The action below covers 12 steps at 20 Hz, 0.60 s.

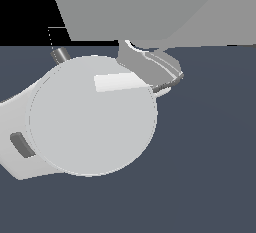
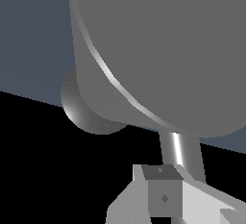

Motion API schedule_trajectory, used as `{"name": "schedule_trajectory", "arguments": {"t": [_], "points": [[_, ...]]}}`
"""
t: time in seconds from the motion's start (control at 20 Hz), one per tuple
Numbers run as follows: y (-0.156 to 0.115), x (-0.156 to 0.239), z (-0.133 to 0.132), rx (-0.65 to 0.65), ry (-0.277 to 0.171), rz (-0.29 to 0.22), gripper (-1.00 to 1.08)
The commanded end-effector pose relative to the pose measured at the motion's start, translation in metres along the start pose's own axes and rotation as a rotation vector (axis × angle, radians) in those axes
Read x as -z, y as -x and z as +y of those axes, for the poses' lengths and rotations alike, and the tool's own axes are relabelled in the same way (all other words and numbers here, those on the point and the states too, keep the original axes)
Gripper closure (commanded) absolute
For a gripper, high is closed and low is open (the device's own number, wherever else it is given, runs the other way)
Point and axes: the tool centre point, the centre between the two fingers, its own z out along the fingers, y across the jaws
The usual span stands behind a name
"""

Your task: Turn on the faucet by rotating a designated handle.

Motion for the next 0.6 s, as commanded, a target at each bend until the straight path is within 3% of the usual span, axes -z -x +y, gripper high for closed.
{"name": "schedule_trajectory", "arguments": {"t": [0.0, 0.55], "points": [[0.054, -0.005, -0.017, -0.240, -0.269, -0.118, 1.08], [0.071, -0.008, -0.010, -0.271, -0.313, -0.152, 1.08]]}}
